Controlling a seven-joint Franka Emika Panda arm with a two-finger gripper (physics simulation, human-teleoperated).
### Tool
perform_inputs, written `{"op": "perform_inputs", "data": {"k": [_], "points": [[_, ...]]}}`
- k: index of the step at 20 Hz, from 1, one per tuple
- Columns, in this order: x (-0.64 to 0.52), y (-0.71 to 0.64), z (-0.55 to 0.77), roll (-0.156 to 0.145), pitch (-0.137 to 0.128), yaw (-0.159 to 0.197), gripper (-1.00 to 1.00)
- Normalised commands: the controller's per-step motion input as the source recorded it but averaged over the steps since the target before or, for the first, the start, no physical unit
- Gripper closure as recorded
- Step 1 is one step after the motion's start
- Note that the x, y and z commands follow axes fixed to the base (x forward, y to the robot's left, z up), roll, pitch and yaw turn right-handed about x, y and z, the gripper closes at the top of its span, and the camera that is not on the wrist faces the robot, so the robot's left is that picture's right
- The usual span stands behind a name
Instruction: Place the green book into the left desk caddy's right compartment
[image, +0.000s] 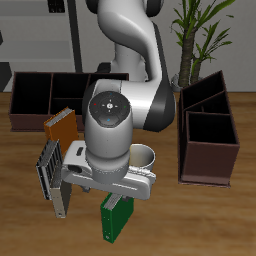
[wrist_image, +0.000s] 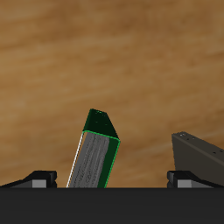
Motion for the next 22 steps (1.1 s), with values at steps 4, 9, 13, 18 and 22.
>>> {"op": "perform_inputs", "data": {"k": [4,9,13,18,22], "points": [[-0.09,0.09,-0.23,0.000,-0.011,0.017,-1.00],[-0.03,0.25,-0.29,0.023,0.023,0.001,-1.00],[0.02,0.11,-0.37,0.025,0.036,-0.006,1.00],[0.00,-0.06,-0.10,0.001,0.017,-0.016,1.00],[-0.11,0.13,0.14,0.011,-0.009,0.018,1.00]]}}
